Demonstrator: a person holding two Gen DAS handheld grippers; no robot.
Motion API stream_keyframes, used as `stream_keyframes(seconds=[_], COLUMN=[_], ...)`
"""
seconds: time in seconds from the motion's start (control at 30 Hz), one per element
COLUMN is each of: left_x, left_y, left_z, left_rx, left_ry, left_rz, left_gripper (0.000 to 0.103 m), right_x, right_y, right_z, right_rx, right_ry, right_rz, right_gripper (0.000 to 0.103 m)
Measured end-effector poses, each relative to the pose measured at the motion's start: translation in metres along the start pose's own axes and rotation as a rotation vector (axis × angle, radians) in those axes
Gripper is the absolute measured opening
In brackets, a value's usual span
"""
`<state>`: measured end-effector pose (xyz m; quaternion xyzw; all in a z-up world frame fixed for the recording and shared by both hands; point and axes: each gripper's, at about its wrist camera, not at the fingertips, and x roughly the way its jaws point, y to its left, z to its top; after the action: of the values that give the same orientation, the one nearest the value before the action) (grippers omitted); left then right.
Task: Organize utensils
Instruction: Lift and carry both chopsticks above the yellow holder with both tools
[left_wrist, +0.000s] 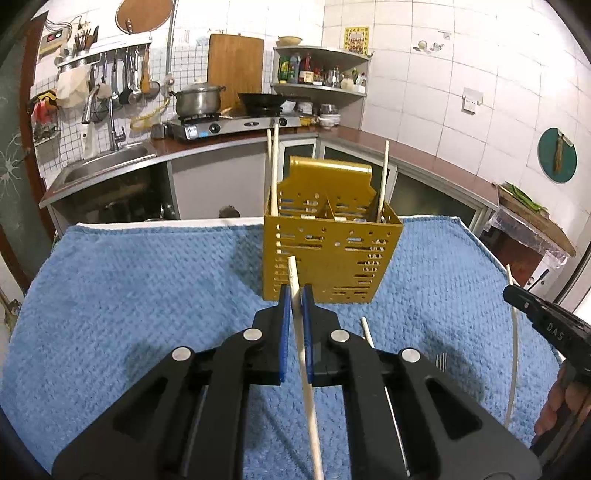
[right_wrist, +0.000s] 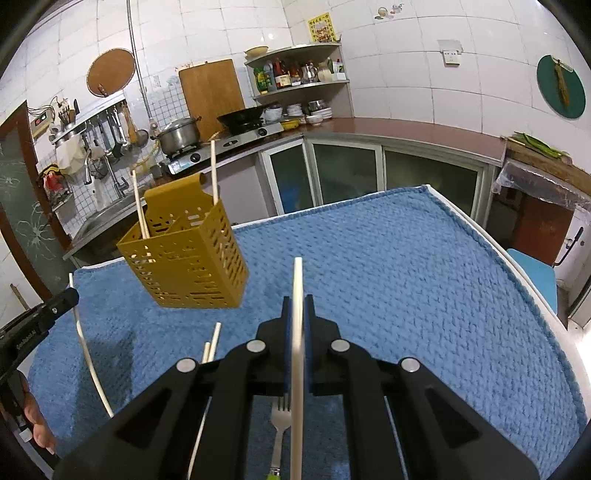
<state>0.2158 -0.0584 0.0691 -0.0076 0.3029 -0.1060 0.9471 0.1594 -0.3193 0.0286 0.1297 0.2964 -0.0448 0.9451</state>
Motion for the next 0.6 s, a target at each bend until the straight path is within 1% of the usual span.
stream_keyframes(seconds=[0.3, 0.43, 0.6], left_x=[-0.011, -0.016, -0.025], left_y=[0.007, 0.013, 0.018], left_z=[0.015, 0.026, 0.049], left_rx=[0.011, -0.003, -0.005], left_ry=[-0.048, -0.075, -0.119], left_rz=[0.006, -0.005, -0.019], left_gripper=[0.004, 0.004, 0.004], right_x=[-0.002, -0.01, -0.016], right_y=[0.016, 0.029, 0.045], right_z=[0.012, 0.026, 0.05], right_rx=[-0.014, -0.03, -0.044], right_ry=[-0.033, -0.089, -0.173], right_rz=[0.02, 0.035, 0.064], right_gripper=[0.006, 0.006, 0.006])
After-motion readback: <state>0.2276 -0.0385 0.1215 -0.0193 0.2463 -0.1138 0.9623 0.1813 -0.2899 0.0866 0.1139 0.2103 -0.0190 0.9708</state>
